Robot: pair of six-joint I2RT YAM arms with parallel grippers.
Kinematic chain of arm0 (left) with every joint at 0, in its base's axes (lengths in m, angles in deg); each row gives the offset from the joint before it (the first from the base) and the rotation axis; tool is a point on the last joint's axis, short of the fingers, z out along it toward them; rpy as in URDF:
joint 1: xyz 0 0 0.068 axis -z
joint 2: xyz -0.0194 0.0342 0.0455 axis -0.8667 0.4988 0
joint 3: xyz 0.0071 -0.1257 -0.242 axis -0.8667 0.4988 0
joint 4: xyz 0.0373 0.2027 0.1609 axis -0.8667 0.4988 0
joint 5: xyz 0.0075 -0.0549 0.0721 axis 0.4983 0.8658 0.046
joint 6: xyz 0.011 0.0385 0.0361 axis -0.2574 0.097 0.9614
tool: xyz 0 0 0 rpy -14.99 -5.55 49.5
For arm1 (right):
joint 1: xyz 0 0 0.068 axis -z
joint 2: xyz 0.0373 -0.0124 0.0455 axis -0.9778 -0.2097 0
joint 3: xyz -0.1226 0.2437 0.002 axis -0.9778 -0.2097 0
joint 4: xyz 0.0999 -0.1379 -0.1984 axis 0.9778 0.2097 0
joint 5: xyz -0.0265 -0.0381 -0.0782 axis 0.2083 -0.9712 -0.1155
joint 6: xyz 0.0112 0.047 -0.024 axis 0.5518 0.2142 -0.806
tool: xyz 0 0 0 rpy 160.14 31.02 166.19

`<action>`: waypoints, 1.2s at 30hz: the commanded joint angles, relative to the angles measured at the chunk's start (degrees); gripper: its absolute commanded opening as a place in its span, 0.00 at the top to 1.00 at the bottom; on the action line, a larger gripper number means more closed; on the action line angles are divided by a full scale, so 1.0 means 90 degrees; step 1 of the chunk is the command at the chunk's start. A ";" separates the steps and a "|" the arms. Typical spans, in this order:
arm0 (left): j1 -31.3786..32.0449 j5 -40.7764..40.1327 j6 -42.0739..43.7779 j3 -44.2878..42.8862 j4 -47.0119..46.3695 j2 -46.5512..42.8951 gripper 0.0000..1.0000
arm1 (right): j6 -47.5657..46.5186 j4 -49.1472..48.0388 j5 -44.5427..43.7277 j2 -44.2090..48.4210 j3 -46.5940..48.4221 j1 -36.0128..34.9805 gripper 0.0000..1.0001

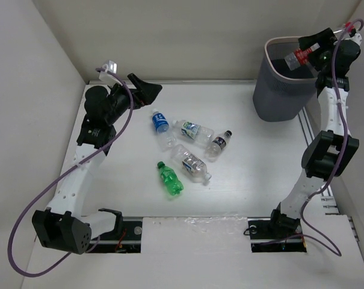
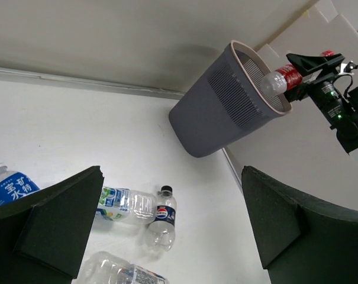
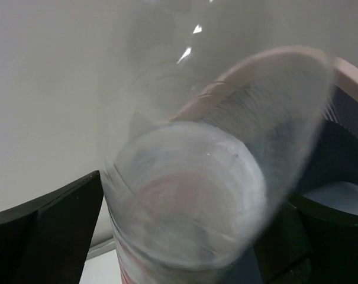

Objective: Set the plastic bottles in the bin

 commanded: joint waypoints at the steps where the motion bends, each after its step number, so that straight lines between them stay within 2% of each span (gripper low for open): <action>1: -0.0019 -0.0018 -0.0042 0.0038 -0.0214 0.0108 0.00 | -0.0111 0.0192 -0.0332 0.0329 0.0323 -0.0017 0.00; 6: -0.0019 -0.0720 -0.0120 -0.0030 0.0438 0.0518 0.00 | -0.0355 0.0623 -0.0869 0.0213 0.0645 -0.0017 0.00; 12: -0.0019 -0.0976 -0.0315 -0.0538 0.1065 0.1757 0.00 | -0.0580 0.1325 -0.1408 0.0212 0.1220 -0.0017 0.00; 17: -0.0019 -0.0918 -0.0432 -0.0830 0.1221 0.2733 0.00 | -0.0716 0.1511 -0.1408 0.0836 0.0929 -0.0318 0.00; 20: -0.0019 -0.1277 -0.0355 -0.1406 0.1639 0.3251 0.00 | -0.1068 0.2573 -0.1339 0.1343 0.0870 -0.0602 0.00; 22: 0.0156 -0.1754 -0.0354 -0.2157 0.2437 0.4108 0.00 | -0.1379 0.3014 -0.1426 0.1878 0.0075 -0.1195 0.00; 23: 0.0215 -0.1893 -0.0354 -0.2382 0.2442 0.4112 0.00 | -0.1458 0.2958 -0.1427 0.2133 0.0069 -0.1199 0.00; 24: 0.0274 -0.2020 -0.0354 -0.2529 0.2742 0.4383 0.00 | -0.1459 0.2822 -0.1514 0.2387 -0.0676 -0.1527 0.00; 25: 0.0332 -0.2021 -0.0432 -0.2627 0.2813 0.4473 0.00 | -0.1527 0.2521 -0.1515 0.2805 -0.0992 -0.1656 0.00; 31: 0.0333 -0.2363 -0.0783 -0.2726 0.3146 0.4991 0.00 | -0.1528 0.2196 -0.1193 0.3512 -0.2448 -0.1950 0.00; 36: 0.0410 -0.2343 -0.0940 -0.2414 0.3078 0.4991 0.01 | -0.1528 0.2078 -0.1037 0.3698 -0.2860 -0.1951 0.00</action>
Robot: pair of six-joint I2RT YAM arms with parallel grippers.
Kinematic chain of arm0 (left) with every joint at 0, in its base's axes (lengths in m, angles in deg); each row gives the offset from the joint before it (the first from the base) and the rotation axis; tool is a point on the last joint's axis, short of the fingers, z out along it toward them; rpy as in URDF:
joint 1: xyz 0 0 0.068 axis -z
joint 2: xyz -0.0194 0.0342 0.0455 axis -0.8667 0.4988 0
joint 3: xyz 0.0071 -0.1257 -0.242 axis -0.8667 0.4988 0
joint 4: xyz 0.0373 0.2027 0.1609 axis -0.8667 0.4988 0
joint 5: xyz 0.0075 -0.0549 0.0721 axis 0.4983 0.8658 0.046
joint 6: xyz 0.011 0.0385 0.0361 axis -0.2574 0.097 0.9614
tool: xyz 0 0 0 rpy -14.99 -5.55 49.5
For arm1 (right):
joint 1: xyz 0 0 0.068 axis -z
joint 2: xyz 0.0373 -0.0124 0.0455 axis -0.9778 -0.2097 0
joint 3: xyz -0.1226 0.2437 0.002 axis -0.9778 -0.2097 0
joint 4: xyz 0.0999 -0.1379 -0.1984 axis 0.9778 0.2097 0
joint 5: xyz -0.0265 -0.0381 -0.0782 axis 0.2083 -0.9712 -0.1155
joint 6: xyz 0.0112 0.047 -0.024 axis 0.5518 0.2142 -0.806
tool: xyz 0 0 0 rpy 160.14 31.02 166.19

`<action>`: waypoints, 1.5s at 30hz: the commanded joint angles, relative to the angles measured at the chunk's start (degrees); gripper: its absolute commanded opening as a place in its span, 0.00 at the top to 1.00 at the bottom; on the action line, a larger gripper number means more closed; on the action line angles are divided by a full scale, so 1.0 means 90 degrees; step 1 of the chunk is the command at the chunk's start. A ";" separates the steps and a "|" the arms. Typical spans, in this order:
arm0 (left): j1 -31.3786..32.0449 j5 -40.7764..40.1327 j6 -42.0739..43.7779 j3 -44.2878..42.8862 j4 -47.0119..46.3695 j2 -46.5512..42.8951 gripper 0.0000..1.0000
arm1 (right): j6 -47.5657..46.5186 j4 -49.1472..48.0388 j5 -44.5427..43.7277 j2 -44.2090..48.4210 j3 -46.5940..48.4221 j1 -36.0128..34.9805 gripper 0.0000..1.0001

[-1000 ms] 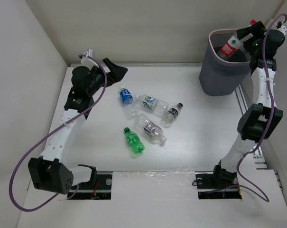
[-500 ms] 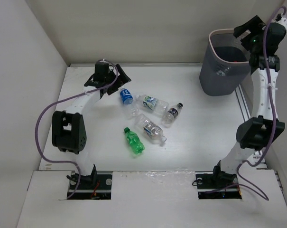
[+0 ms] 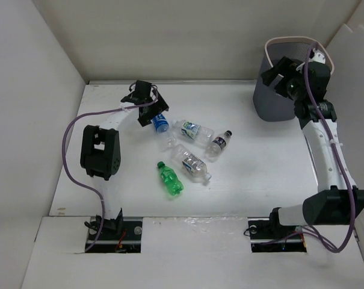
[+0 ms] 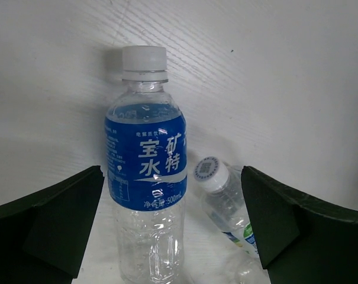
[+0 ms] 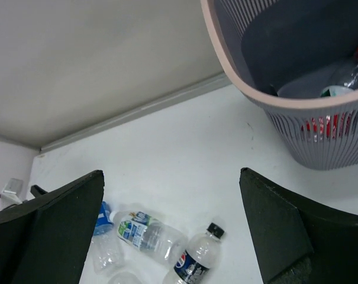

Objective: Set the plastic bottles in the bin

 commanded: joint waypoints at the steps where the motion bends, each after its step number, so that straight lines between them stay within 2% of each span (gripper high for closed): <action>1: 0.0044 -0.0327 -0.0250 0.0074 0.0073 -0.0097 0.01 | -0.0109 -0.0335 0.0170 0.0065 -0.0151 0.0014 0.00; 4: 0.0044 -0.0396 -0.0309 0.0074 0.0015 0.0128 0.05 | -0.0109 -0.0520 0.0297 0.0182 -0.0462 -0.0112 0.00; 7: 0.0044 -0.0592 -0.0309 0.0074 0.0014 0.0469 0.15 | -0.0041 -0.0677 0.0512 0.0357 -0.0794 -0.0259 0.00; 10: 0.0044 -0.0592 -0.0309 -0.0043 0.0014 0.0782 0.18 | -0.0041 -0.0736 0.0590 0.0582 -0.1068 -0.0425 0.00; 12: 0.0044 -0.0592 -0.0367 -0.0043 -0.0053 0.0860 0.25 | -0.0041 -0.0795 0.0590 0.0768 -0.1195 -0.0483 0.00; 14: 0.0044 -0.0660 -0.0368 0.0093 -0.0122 0.0861 0.38 | -0.0041 -0.0795 0.0532 0.0904 -0.1322 -0.0552 0.00; 15: 0.0044 -0.0757 -0.0445 0.0161 -0.0026 0.0861 0.49 | -0.0041 -0.0795 0.0532 0.0905 -0.1323 -0.0552 0.00; 16: 0.0044 -0.0865 -0.0514 0.0162 0.0053 0.0793 0.64 | -0.0041 -0.0795 0.0532 0.0905 -0.1381 -0.0630 0.00; 17: 0.0044 -0.0982 -0.0514 0.0162 0.0150 0.0725 0.84 | -0.0041 -0.0795 0.0532 0.0973 -0.1381 -0.0689 0.00; 19: 0.0044 -0.1448 -0.0593 0.0162 0.0462 0.0549 0.95 | -0.0041 -0.0795 0.0464 0.0973 -0.1381 -0.0776 0.00; 21: 0.0044 -0.1792 -0.0651 0.0317 0.0619 0.0111 1.00 | -0.0041 -0.0853 0.0463 0.0973 -0.1440 -0.0962 0.00; 25: 0.0102 -0.2495 -0.0545 0.0376 0.0679 -0.0827 1.00 | -0.0109 -0.1204 0.0929 0.0973 -0.1508 -0.1537 0.00; 31: 0.0550 -0.2390 0.0539 0.0143 -0.0170 -0.2224 1.00 | -0.0177 -0.1809 0.1800 0.0856 -0.1645 -0.2192 0.00; 35: 0.0669 -0.0880 0.1252 -0.0131 -0.0736 -0.2605 1.00 | -0.0479 -0.2024 0.2269 0.0856 -0.1645 -0.2768 0.00; 36: 0.0669 -0.0015 0.1340 -0.0189 -0.1076 -0.2664 1.00 | -0.0538 -0.2083 0.2570 0.0924 -0.1645 -0.2866 0.00; 37: 0.0669 0.0390 0.1476 -0.0190 -0.1244 -0.2761 1.00 | -0.0539 -0.2171 0.2766 0.0925 -0.1732 -0.3031 0.00; 40: 0.0796 0.1894 0.1536 -0.0190 -0.2033 -0.2908 1.00 | -0.0598 -0.2601 0.3333 0.0993 -0.1811 -0.3266 0.00; 43: 0.1010 0.3328 0.1283 -0.0190 -0.2834 -0.2909 1.00 | -0.0540 -0.2670 0.3257 0.0857 -0.1811 -0.3637 0.00; 45: 0.1302 0.3392 0.1224 -0.0258 -0.2895 -0.2977 1.00 | -0.0539 -0.2728 0.3130 0.0769 -0.1675 -0.3950 0.00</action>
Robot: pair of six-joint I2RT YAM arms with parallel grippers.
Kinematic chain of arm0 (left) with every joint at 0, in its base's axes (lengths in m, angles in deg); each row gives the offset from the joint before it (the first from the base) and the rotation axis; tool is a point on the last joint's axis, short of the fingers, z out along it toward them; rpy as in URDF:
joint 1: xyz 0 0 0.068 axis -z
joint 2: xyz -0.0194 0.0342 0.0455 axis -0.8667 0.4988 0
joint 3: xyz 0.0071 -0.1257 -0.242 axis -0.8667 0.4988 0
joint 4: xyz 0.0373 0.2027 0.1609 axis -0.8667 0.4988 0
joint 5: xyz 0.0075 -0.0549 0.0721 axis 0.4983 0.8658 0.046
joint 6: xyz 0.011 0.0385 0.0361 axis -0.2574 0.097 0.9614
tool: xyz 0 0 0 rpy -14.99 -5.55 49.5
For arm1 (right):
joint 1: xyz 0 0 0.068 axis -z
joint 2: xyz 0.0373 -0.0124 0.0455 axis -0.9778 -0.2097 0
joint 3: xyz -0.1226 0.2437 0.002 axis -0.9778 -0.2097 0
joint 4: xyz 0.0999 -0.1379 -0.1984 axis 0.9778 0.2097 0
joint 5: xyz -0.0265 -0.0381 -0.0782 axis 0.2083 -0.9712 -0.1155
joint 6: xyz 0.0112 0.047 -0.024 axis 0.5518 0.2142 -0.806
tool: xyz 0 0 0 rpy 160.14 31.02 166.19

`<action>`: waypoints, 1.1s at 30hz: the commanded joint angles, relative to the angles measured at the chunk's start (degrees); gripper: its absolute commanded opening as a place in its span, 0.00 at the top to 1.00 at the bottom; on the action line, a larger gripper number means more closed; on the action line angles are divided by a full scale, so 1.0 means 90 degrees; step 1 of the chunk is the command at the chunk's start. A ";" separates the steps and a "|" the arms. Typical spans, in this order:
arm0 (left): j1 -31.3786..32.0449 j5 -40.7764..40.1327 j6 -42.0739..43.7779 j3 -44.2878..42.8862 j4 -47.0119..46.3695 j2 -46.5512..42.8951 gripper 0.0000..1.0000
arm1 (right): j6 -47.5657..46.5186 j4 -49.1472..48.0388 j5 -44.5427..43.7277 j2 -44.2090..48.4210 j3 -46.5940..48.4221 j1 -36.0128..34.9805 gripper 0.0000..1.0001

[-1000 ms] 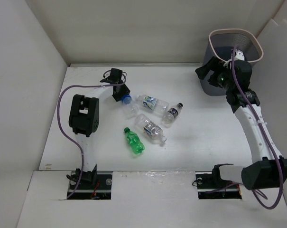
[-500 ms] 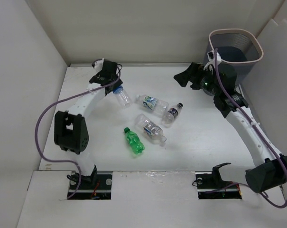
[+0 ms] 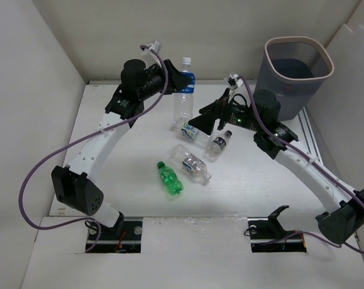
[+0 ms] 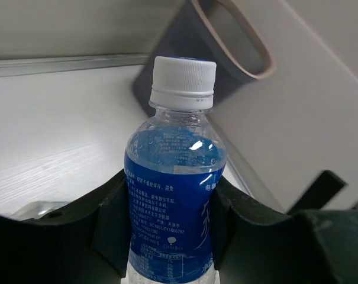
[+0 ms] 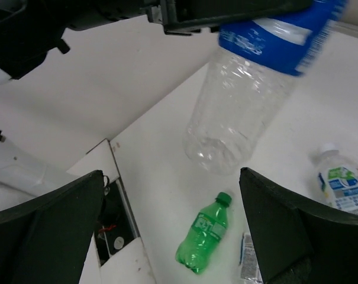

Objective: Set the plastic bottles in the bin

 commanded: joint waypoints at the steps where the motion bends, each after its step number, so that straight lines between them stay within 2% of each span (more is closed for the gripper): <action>1: 0.0419 0.1415 0.0116 -0.0156 -0.0955 -0.0233 1.00 | -0.0107 -0.0621 0.0092 -0.0093 0.0111 -0.0400 0.00; 7: 0.0645 0.1484 -0.0283 0.0126 -0.1638 -0.0633 1.00 | -0.0165 -0.0679 -0.1480 -0.0153 0.0043 -0.0791 0.00; 10: 0.0645 0.1484 -0.0284 0.0205 -0.1639 -0.0692 1.00 | -0.0165 -0.0679 -0.2017 -0.0153 -0.0026 -0.0870 0.00; 16: 0.0645 0.0879 -0.0215 0.0205 -0.1327 -0.0751 1.00 | -0.0224 -0.0679 -0.3187 0.0393 -0.0318 -0.1064 0.00; 22: 0.0645 0.0878 -0.0361 0.0205 -0.1473 -0.0809 1.00 | -0.0361 -0.0611 -0.3396 0.0034 -0.0202 -0.1065 0.00; 26: 0.0645 0.1209 -0.0507 0.0205 -0.1755 -0.0751 1.00 | -0.0361 -0.0611 -0.3045 -0.0435 0.0159 -0.1065 0.00; 28: 0.0645 0.1269 -0.0595 0.0264 -0.1873 -0.0751 1.00 | -0.0361 -0.0669 -0.2743 -0.0669 0.0354 -0.1065 0.04; 30: 0.0645 0.1395 -0.0673 0.0322 -0.2009 -0.0693 1.00 | -0.0283 -0.0786 -0.2450 -0.0797 0.0423 -0.1065 0.14; 31: 0.0645 0.1396 -0.0742 0.0322 -0.2097 -0.0692 1.00 | -0.0283 -0.0787 -0.2352 -0.0855 0.0491 -0.1007 0.28; 32: 0.0645 0.1396 -0.0743 0.0322 -0.2098 -0.0692 0.96 | -0.0283 -0.0845 -0.2283 -0.0943 0.0492 -0.1006 0.36; 33: 0.0645 0.1454 -0.0820 0.0322 -0.2156 -0.0624 0.66 | -0.0283 -0.0845 -0.2224 -0.0944 0.0492 -0.0939 0.63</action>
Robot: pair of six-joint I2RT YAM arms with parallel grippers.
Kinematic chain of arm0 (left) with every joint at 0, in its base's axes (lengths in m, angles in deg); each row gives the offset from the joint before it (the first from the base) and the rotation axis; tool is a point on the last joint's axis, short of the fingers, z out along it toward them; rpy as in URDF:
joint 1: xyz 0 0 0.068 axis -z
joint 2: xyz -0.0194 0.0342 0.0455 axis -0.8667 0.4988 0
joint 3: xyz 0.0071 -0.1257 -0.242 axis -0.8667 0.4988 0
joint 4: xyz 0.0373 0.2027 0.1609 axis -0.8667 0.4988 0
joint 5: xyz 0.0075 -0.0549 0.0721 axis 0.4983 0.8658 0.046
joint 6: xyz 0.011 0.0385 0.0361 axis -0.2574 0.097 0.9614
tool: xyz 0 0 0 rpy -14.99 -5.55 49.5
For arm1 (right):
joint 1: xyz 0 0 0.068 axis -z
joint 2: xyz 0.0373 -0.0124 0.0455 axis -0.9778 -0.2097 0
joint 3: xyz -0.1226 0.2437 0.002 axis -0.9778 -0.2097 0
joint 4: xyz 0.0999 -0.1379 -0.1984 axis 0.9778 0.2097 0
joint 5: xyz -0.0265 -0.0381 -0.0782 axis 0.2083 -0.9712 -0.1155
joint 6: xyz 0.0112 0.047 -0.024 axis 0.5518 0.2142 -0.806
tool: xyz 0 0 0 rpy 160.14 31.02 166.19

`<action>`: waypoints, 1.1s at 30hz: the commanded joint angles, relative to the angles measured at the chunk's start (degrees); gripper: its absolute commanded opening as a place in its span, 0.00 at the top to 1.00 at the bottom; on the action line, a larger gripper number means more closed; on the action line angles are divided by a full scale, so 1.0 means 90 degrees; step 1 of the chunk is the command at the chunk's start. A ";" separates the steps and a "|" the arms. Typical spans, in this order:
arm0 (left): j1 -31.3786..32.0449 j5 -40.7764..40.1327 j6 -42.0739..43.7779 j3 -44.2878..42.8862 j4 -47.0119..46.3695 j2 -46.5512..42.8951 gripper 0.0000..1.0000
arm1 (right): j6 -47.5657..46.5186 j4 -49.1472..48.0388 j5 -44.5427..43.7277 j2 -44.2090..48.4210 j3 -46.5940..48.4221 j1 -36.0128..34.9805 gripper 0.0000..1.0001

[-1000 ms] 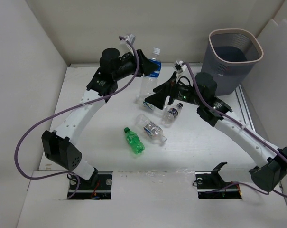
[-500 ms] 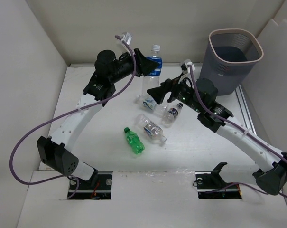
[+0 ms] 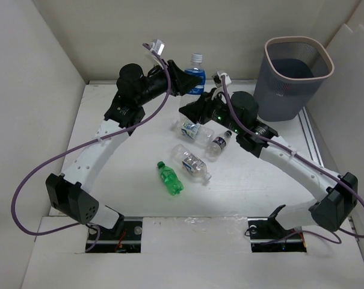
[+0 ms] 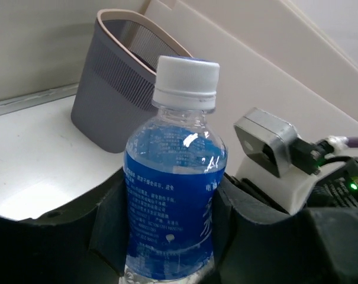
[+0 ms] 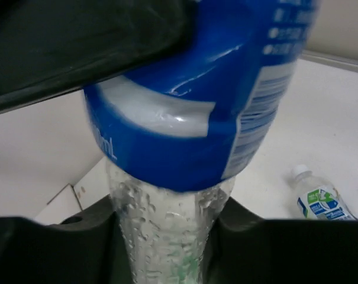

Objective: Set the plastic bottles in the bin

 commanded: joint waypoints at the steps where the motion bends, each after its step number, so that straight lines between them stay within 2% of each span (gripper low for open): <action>1: 0.0086 0.0505 -0.0600 -0.0037 -0.0823 -0.0102 0.65 | -0.0098 -0.0180 0.0321 -0.0142 0.0227 0.0218 0.81; 2: 0.0086 0.0505 -0.0600 -0.0105 -0.0824 -0.0102 0.06 | -0.0098 -0.0180 0.0322 -0.0142 0.0227 0.0286 0.95; 3: 0.0086 0.0331 -0.0600 -0.0106 -0.0746 -0.0102 0.00 | -0.0040 -0.0180 0.0322 -0.0142 0.0227 0.0384 1.00; 6: 0.0028 -0.0362 -0.0512 -0.0242 -0.0375 -0.0102 0.00 | -0.0039 0.0101 0.0322 -0.0026 0.0353 0.1066 1.00; 7: 0.0028 -0.0848 -0.0512 -0.0242 -0.0104 -0.0102 0.00 | -0.0039 0.0258 0.0244 -0.0025 0.0460 0.1320 1.00; 8: -0.0069 -0.1094 -0.0512 -0.0242 0.0044 -0.0198 0.00 | -0.0039 0.0405 0.0244 -0.0083 0.0761 0.1893 1.00; 10: -0.0177 -0.1486 -0.0512 -0.0242 0.0357 -0.0287 0.00 | -0.0039 0.0815 0.0370 -0.0366 0.1143 0.2520 1.00; 11: -0.0177 -0.1894 -0.0454 -0.0242 0.0706 -0.0384 0.00 | -0.0039 0.0981 0.0371 -0.0512 0.1396 0.3113 1.00; 15: -0.0177 -0.2628 -0.0316 0.0098 0.1509 -0.0686 0.00 | 0.0048 0.1675 0.0594 -0.1527 0.2995 0.4481 1.00; 18: -0.0177 -0.3068 -0.0588 0.0839 0.1851 -0.0979 0.00 | 0.0234 0.2202 0.0731 -0.2474 0.3808 0.5215 1.00; 21: -0.0177 -0.3341 -0.0658 0.1777 0.1930 -0.1458 0.00 | 0.0303 0.2476 0.0587 -0.3032 0.4581 0.5491 0.95; 24: -0.0177 -0.3431 -0.0834 0.2344 0.2213 -0.1674 0.00 | 0.0370 0.2710 0.0176 -0.3393 0.5196 0.5745 0.41; 25: -0.0177 -0.3373 -0.0834 0.2462 0.2301 -0.1751 0.00 | 0.0371 0.2788 0.0108 -0.3481 0.5352 0.5891 0.27; 26: -0.0100 -0.3372 -0.0911 0.2704 0.2398 -0.1829 0.00 | 0.0458 0.2847 0.0107 -0.3560 0.5625 0.5892 0.00; 29: 0.0115 -0.3820 -0.0990 0.3009 0.2682 -0.1976 0.00 | 0.0459 0.3120 -0.0214 -0.3853 0.6230 0.5980 0.00; 33: 0.0174 -0.3987 -0.1243 0.3643 0.2926 -0.2113 0.00 | 0.0459 0.3481 -0.0771 -0.3970 0.6613 0.5980 0.00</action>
